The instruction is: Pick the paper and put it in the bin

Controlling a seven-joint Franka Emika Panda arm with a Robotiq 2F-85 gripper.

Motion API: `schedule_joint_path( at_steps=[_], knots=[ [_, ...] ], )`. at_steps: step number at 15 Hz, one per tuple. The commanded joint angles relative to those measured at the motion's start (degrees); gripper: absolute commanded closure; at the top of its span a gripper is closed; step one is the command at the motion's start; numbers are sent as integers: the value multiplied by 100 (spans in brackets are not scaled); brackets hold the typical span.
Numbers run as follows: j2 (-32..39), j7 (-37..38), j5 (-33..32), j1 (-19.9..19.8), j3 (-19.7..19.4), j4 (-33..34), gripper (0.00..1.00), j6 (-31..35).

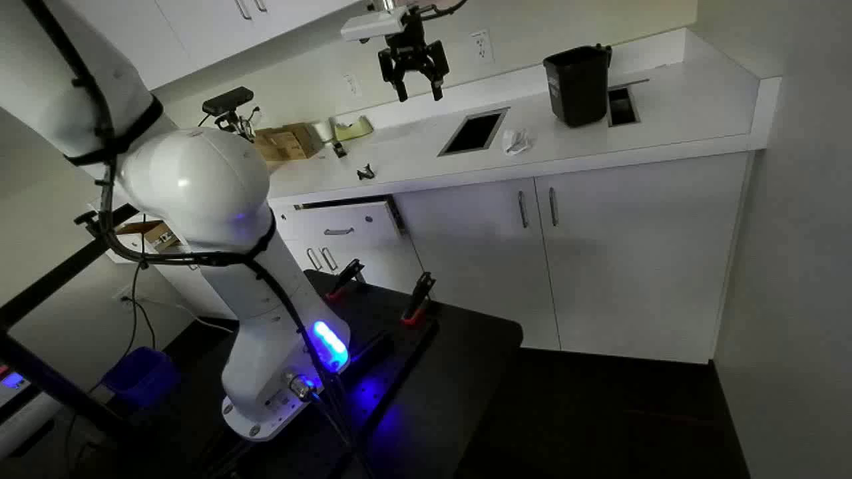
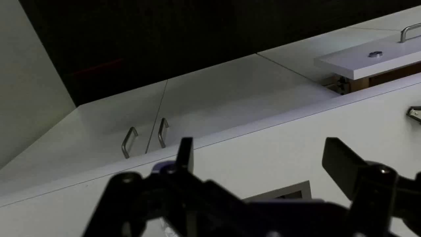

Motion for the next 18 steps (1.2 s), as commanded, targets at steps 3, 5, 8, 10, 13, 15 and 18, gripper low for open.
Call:
schedule_joint_path(
  at_steps=[3,5,8,10,13,15,18],
  knots=[
    [4,-19,24,-80,75,9,0,-14],
    [3,-19,24,-80,75,9,0,-14],
    [461,-28,-75,-81,109,274,0,400],
    [873,5,-149,-96,122,469,0,758],
    [1548,22,-325,-160,102,809,0,1341],
    [2011,-54,-405,-217,78,1066,0,1818],
    [2746,115,-507,-327,58,1572,0,2376]
  ],
)
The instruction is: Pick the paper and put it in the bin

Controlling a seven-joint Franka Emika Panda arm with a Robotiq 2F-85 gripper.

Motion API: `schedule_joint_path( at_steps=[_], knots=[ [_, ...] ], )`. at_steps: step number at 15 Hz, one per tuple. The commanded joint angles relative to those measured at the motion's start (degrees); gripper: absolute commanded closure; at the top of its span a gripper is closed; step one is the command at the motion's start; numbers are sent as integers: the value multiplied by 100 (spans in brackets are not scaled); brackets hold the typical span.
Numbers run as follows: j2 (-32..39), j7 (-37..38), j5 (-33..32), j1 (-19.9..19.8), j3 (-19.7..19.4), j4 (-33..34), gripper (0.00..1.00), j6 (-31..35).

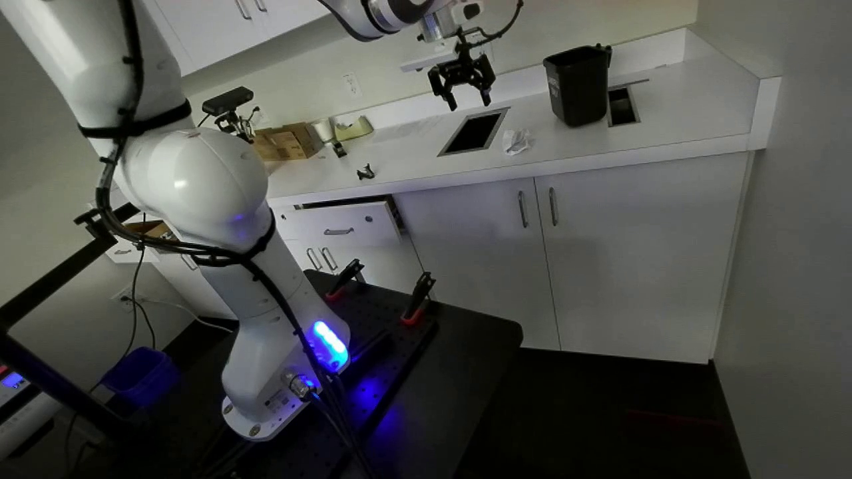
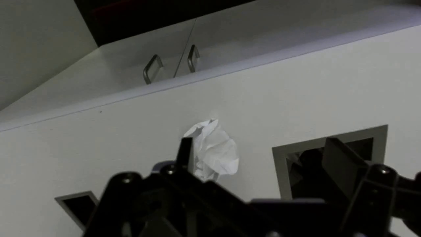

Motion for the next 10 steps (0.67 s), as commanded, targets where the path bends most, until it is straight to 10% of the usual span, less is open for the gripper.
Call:
schedule_joint_path(
  at_steps=[1,10],
  knots=[
    [958,291,-341,-152,-12,781,0,467],
    [1150,235,-227,-199,88,850,0,612]
  ],
)
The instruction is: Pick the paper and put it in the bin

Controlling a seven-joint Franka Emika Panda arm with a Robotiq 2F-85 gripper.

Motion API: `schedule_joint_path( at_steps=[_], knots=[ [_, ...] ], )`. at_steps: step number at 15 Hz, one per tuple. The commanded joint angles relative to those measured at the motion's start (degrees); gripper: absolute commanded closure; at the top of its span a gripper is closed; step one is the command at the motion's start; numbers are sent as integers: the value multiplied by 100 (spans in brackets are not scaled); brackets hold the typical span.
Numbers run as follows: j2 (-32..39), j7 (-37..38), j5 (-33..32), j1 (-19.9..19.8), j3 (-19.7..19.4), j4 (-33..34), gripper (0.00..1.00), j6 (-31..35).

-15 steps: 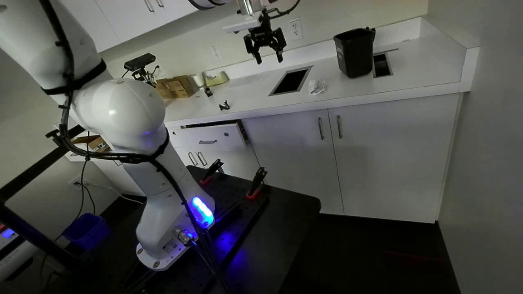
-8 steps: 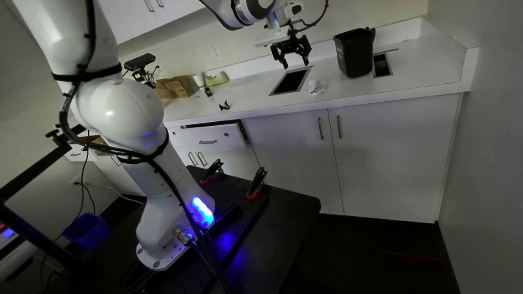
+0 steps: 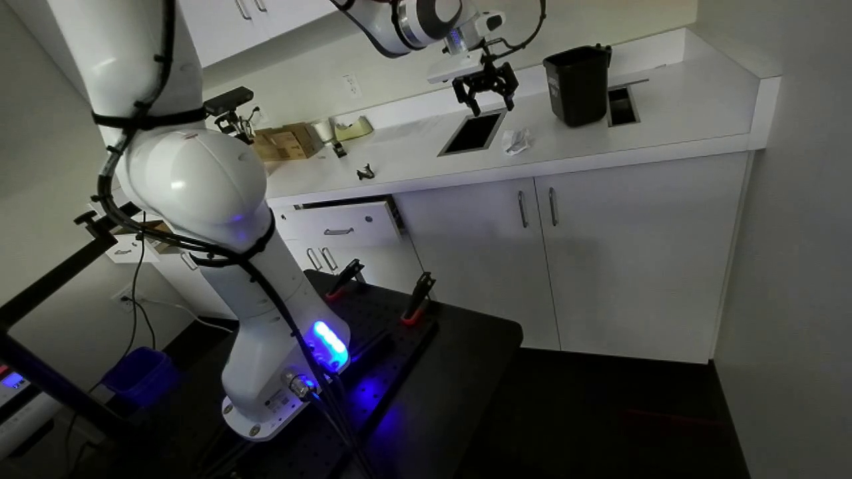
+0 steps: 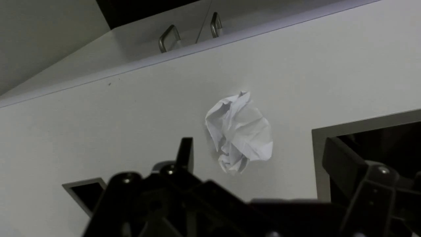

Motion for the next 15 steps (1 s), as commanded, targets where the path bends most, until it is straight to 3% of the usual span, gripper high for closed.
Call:
schedule_joint_path(
  at_steps=[1,11,12,15],
  knots=[
    [235,50,76,-77,147,150,0,254],
    [1544,587,-262,54,-51,891,0,884],
    [1630,557,-238,37,-35,951,25,910],
    [1783,567,-236,48,-56,1072,41,938]
  ],
)
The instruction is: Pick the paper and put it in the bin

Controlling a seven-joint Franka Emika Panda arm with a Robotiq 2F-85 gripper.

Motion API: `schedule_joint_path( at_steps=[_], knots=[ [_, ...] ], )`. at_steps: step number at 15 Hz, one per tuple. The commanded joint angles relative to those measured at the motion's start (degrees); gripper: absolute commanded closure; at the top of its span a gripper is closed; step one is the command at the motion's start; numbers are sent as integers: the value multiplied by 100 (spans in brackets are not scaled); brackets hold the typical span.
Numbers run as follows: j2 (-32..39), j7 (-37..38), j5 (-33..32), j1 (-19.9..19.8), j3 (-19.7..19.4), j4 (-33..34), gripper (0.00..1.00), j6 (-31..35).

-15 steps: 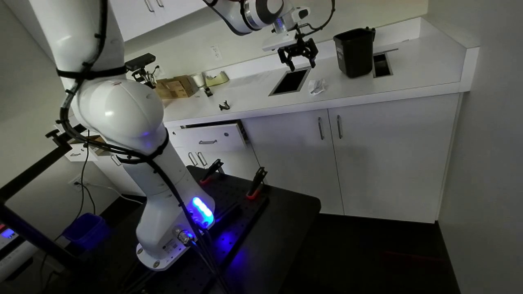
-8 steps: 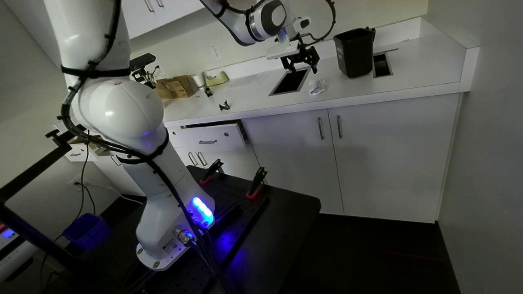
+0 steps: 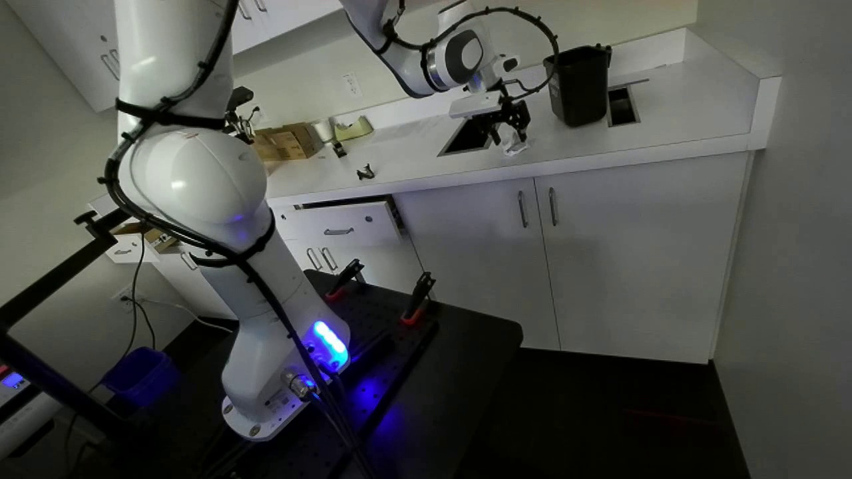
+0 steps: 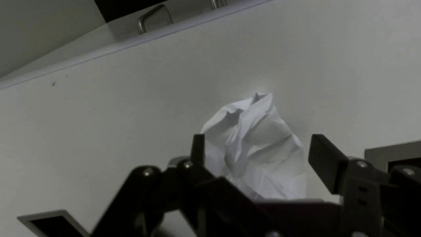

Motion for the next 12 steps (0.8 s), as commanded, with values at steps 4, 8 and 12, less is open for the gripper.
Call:
schedule_joint_path(
  at_steps=[4,8,12],
  knots=[
    [258,190,-83,28,-59,282,73,143],
    [222,192,-86,33,-63,276,98,161],
    [-54,217,-58,35,-65,80,98,237]
  ],
)
